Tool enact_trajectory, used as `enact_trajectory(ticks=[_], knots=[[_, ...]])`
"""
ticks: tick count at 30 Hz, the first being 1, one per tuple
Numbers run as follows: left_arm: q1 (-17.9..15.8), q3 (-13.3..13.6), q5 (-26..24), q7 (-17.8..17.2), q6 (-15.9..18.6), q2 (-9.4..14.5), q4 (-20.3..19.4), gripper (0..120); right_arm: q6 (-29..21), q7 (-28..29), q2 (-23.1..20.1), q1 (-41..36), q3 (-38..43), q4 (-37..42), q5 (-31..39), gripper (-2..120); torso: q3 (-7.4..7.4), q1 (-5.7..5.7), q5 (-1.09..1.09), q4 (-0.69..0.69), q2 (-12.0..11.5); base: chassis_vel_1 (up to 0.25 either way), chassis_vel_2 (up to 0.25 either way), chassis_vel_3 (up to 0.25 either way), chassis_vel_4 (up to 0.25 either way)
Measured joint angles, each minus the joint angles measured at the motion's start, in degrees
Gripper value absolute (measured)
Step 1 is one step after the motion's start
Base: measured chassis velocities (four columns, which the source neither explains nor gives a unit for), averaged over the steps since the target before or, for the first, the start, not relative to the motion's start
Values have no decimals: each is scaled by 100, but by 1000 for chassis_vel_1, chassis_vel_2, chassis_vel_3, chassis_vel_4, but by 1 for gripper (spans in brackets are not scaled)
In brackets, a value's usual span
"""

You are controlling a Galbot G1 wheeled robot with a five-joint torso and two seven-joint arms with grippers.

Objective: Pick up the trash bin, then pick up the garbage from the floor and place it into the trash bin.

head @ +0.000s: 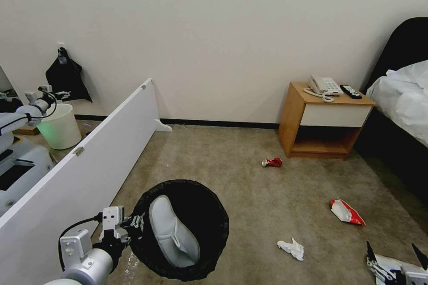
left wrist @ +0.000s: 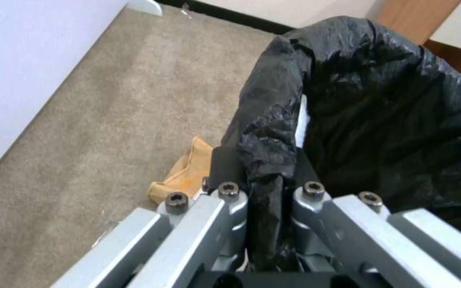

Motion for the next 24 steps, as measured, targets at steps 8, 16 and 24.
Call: enact_trajectory(ticks=[8,16,24], knots=[[7,-5,-5,4,-2,9,-5,4,-227,-26,-45,76,-175,-362,705,100,0,0,1,0,0,0,0,0,0],[77,-52,-17,5,-2,44,-41,4,-544,-17,-350,117,-355,-693,1719,100,0,0,0,0,0,0,0,0,0],[114,-84,-18,12,-5,41,-43,4,-684,130,-1022,-16,-409,-1142,2099,100,0,0,1,0,0,0,0,0,0]])
